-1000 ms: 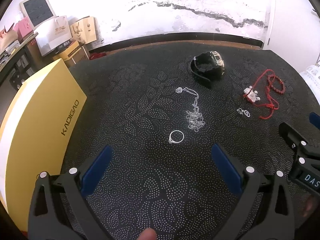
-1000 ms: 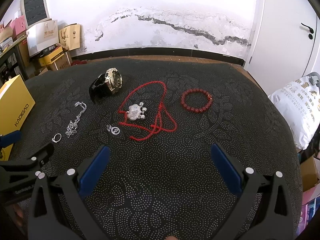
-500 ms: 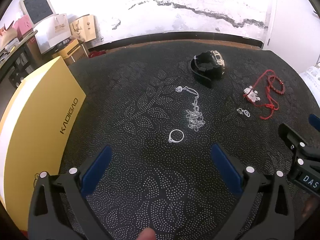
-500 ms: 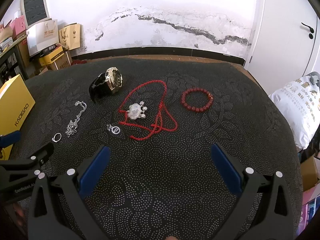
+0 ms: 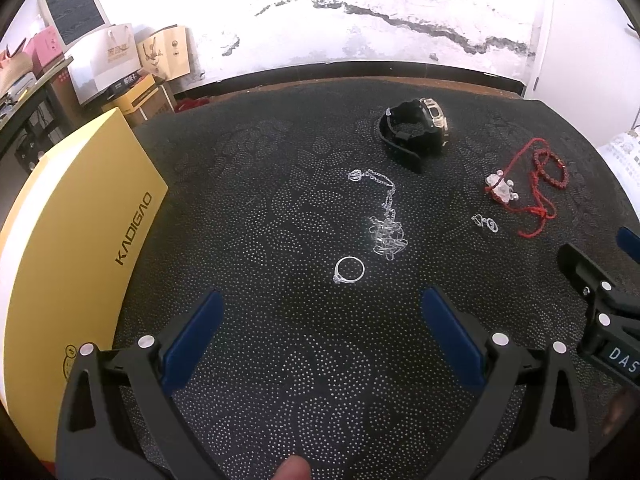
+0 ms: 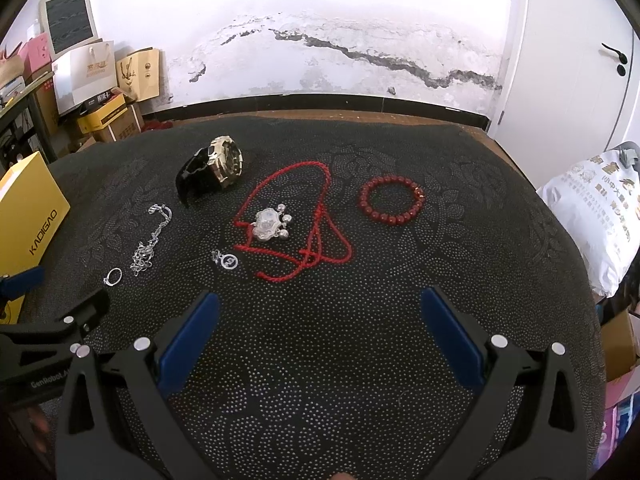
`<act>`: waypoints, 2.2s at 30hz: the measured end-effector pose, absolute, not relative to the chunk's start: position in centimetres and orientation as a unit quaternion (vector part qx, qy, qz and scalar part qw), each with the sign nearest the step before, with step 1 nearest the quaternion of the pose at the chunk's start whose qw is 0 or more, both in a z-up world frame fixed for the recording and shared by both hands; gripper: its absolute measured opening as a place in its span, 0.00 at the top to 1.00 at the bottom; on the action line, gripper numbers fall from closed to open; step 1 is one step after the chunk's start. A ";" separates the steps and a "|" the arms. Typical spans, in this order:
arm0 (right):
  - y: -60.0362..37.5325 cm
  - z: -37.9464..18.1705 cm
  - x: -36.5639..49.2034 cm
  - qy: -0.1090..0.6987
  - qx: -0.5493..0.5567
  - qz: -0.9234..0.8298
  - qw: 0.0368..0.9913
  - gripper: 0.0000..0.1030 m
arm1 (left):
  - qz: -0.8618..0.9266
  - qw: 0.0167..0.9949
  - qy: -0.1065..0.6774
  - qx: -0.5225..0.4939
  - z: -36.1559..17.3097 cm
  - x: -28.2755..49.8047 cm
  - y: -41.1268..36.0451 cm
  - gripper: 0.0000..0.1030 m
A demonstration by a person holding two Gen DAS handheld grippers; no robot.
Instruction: Organize jewelry
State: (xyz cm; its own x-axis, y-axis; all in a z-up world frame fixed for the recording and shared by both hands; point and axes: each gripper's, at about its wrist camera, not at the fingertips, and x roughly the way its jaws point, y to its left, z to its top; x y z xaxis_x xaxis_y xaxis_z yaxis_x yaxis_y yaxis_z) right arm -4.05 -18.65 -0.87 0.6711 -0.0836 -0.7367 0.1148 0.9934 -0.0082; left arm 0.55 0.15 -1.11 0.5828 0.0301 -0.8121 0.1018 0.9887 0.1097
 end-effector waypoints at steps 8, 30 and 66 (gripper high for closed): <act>-18.7 -0.8 -4.0 0.402 0.018 -0.054 0.914 0.05 | -0.021 0.887 0.457 0.071 -1.1 0.5 0.2 0.06; -20.6 0.0 -4.0 0.388 0.043 -0.059 0.919 0.05 | -0.045 0.886 0.454 0.085 -1.3 0.5 -0.7 0.06; -23.6 -0.7 0.4 0.412 0.130 0.078 0.899 0.05 | -0.148 0.866 0.473 0.060 -4.4 2.5 0.8 0.10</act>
